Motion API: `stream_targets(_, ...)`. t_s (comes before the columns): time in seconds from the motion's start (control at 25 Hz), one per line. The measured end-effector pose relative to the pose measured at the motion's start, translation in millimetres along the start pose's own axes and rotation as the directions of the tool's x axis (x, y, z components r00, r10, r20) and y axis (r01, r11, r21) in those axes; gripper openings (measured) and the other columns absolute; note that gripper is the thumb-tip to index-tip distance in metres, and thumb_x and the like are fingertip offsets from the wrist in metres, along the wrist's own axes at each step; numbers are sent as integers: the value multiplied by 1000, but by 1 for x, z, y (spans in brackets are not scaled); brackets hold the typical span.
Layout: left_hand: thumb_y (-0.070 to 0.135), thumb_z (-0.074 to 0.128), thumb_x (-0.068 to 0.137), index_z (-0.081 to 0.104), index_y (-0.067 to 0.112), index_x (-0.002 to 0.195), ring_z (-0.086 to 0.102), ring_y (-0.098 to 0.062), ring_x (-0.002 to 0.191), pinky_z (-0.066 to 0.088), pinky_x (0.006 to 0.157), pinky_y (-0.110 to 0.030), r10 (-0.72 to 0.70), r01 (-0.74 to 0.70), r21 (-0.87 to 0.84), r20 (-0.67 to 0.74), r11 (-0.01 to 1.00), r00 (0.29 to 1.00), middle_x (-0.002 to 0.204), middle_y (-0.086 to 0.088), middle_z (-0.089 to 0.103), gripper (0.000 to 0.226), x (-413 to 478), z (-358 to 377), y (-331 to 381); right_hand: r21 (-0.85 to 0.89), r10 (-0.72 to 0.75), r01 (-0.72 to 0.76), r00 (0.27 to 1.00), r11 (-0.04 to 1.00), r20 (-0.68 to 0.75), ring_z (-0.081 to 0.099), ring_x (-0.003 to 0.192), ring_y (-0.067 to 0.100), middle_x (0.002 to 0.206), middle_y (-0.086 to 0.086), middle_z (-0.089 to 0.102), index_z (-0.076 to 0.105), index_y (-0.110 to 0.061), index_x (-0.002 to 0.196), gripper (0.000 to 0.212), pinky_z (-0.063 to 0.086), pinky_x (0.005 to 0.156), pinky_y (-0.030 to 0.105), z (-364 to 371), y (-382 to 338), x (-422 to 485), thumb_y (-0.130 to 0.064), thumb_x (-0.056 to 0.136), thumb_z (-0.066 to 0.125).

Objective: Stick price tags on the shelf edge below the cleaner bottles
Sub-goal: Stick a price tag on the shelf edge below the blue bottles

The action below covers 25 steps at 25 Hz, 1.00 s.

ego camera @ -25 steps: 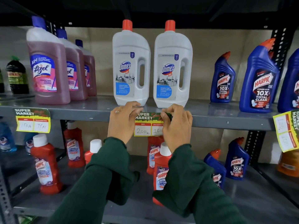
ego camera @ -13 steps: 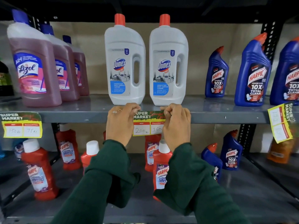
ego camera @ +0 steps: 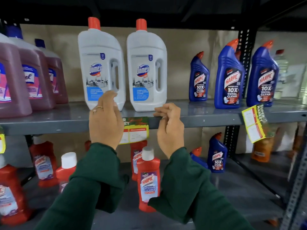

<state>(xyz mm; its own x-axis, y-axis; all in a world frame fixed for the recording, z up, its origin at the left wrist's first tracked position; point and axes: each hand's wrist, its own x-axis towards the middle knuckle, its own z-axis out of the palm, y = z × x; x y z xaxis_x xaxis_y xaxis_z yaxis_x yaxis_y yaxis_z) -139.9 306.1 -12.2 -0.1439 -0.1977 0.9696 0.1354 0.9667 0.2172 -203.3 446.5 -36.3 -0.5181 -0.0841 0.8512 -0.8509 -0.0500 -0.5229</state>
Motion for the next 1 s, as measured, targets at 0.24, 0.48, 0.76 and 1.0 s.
stream_targets(0.24, 2, 48, 83, 54, 1, 107, 58, -33, 86, 42, 75, -42, 290, -291, -5, 103, 957, 952, 103, -20, 66, 25, -9, 81, 105, -249, -114, 36, 945, 968, -306, 46, 98, 16, 103, 5, 55, 51, -9, 110, 37, 39, 91, 34, -109, 38, 24, 0, 75, 44)
stream_targets(0.48, 27, 47, 89, 63, 4, 101, 62, -31, 87, 37, 78, -43, 291, -331, 72, 325, 941, 900, 96, -14, 70, 31, -47, 171, 185, -394, 219, -446, 837, 804, -500, 30, 118, 36, 128, 22, 39, 36, -5, 123, 56, 24, 97, 44, -216, 89, 29, -16, 78, 67)
stream_targets(0.76, 26, 50, 89, 68, 7, 94, 63, -31, 82, 33, 81, -40, 208, -242, 145, 218, 959, 954, 92, -11, 72, 27, -54, 184, 196, -37, 409, -434, 872, 900, -267, 55, 68, 3, 78, -5, 59, 64, -11, 96, 14, 41, 52, 6, -270, 96, 28, -10, 82, 66)
stream_targets(1.0, 35, 26, 94, 61, 16, 109, 53, -4, 90, 21, 88, -26, 58, -17, -158, 262, 987, 963, 98, 7, 66, 43, -47, 172, 215, 12, 284, -288, 948, 957, 147, 60, 72, 3, 78, -5, 68, 66, -26, 74, 19, 50, 64, 17, -305, 84, 41, -8, 75, 73)
